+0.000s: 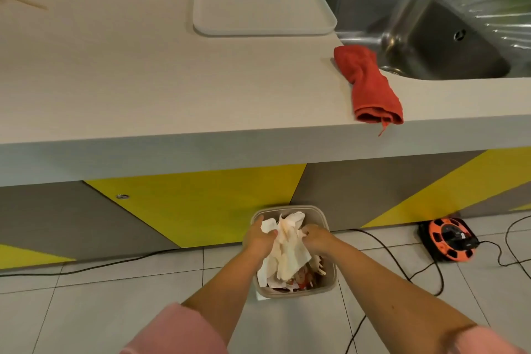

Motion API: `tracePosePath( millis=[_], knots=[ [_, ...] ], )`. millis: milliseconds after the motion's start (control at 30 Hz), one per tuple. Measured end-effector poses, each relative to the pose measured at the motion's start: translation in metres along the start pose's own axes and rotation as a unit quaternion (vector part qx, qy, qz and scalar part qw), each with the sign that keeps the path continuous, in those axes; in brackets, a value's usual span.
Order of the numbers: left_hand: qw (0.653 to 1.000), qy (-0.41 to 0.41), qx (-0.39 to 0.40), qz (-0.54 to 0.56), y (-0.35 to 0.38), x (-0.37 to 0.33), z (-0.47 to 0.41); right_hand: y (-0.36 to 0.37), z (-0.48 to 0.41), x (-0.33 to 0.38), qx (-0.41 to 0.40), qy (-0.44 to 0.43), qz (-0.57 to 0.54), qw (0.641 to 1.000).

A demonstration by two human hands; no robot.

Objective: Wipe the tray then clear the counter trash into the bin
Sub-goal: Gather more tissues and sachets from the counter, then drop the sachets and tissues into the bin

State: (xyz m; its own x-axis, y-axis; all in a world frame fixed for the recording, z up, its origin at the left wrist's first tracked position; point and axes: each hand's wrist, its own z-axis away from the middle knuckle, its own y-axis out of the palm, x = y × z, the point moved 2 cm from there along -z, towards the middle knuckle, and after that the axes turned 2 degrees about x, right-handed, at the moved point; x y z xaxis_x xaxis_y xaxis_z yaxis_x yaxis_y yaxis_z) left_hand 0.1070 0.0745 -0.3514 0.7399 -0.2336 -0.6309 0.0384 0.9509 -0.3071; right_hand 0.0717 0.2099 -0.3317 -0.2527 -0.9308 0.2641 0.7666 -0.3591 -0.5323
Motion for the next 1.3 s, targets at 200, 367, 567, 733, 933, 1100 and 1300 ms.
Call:
tracePosePath(
  millis=[200, 367, 567, 733, 933, 1100, 1300],
  knots=[
    [0.997, 0.016, -0.022, 0.071, -0.020, -0.015, 0.018, -0.010, 0.016, 0.018, 0.052, 0.016, 0.039, 0.998],
    [0.997, 0.029, -0.013, 0.071, -0.049, -0.028, 0.041, -0.021, 0.046, 0.055, 0.044, -0.029, 0.088, 0.995],
    [0.994, 0.093, 0.020, -0.059, -0.096, -0.051, 0.075, -0.031, 0.093, 0.117, 0.028, -0.108, 0.189, 0.976],
    [0.966, 0.133, 0.065, -0.213, -0.157, -0.069, 0.107, -0.032, 0.135, 0.176, 0.016, -0.172, 0.219, 0.960],
    [0.930, 0.137, 0.159, -0.301, -0.258, -0.081, 0.157, -0.017, 0.175, 0.258, 0.158, -0.155, 0.215, 0.951],
    [0.925, 0.144, 0.139, -0.322, -0.345, -0.086, 0.190, -0.008, 0.221, 0.337, 0.196, -0.185, 0.233, 0.934],
    [0.939, 0.165, 0.045, -0.298, -0.444, -0.082, 0.212, -0.004, 0.258, 0.429, 0.138, -0.275, 0.260, 0.915]
  ],
)
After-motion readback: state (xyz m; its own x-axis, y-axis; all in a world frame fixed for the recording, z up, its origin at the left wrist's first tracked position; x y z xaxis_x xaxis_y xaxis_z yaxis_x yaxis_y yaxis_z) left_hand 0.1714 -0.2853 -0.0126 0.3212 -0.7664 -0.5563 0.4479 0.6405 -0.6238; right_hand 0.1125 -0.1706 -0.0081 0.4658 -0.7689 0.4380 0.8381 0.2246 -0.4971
